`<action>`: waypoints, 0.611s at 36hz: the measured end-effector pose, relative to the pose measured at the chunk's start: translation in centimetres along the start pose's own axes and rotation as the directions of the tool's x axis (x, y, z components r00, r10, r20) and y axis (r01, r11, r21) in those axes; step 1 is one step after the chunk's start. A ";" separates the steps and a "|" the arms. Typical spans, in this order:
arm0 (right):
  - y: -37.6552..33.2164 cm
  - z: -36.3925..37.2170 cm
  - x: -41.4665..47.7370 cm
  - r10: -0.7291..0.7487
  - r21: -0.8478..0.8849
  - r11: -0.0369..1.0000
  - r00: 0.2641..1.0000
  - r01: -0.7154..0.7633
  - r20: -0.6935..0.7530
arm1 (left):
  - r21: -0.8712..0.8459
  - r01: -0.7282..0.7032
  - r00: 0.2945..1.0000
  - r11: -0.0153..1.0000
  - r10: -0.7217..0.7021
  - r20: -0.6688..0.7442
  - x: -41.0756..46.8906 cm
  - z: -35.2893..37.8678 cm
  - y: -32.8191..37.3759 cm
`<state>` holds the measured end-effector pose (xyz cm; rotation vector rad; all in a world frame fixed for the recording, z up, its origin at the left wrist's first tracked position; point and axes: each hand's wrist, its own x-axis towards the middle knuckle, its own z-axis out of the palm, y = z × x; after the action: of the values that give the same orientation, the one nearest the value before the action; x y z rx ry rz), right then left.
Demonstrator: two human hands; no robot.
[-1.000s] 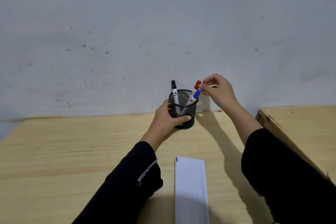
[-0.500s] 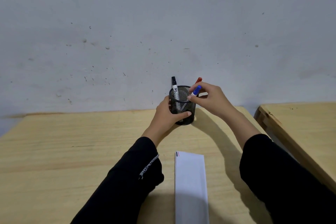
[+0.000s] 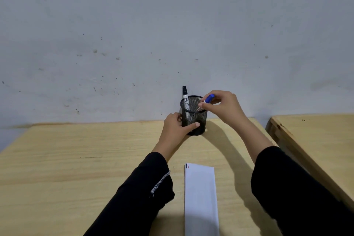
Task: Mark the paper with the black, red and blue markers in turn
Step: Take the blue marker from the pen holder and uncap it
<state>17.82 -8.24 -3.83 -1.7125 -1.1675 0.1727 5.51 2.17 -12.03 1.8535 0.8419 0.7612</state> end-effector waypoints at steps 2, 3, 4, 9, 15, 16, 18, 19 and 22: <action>-0.4 -0.2 -0.4 0.008 0.035 0.999 0.999 -0.006 -0.049 | 0.001 0.003 1.000 1.000 -0.003 -0.019 -0.2 0.1 0.2; -0.6 -0.4 -0.7 0.011 0.046 0.999 0.998 -0.008 -0.069 | -0.007 0.005 1.000 1.000 -0.005 -0.026 -0.4 0.2 0.5; -0.9 -0.6 -0.9 0.015 0.055 0.998 0.996 -0.010 -0.087 | -0.016 0.009 0.999 1.000 -0.010 -0.031 -0.6 0.2 0.7; -2.5 -1.9 -2.4 0.031 0.144 0.990 0.984 -0.005 -0.178 | -0.086 0.025 0.998 0.996 -0.030 -0.060 -1.9 0.2 1.4; -4.5 -3.2 -4.8 0.046 0.271 0.962 0.978 0.011 -0.204 | -0.103 -0.066 0.990 0.993 0.051 -0.135 -4.0 -1.3 3.6; -4.7 -3.3 -5.2 0.045 0.276 0.961 0.979 0.012 -0.199 | -0.099 -0.088 0.987 0.991 0.074 -0.144 -4.2 -1.6 4.0; -5.1 -3.4 -6.1 0.049 0.284 0.959 0.982 0.005 -0.183 | -0.098 -0.136 0.980 0.986 0.119 -0.159 -4.8 -2.3 4.8; -5.3 -3.4 -6.6 0.050 0.282 0.959 0.984 0.000 -0.172 | -0.094 -0.156 0.977 0.983 0.140 -0.159 -5.1 -2.7 5.3; -5.9 -3.1 -8.0 0.031 0.275 0.961 0.989 0.009 -0.144 | -0.097 -0.234 0.962 0.967 0.215 -0.170 -6.3 -3.8 6.7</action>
<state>11.81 -16.25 -0.79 -1.4609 -0.9762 0.2025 0.44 -3.22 -5.35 1.8208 0.6753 1.0896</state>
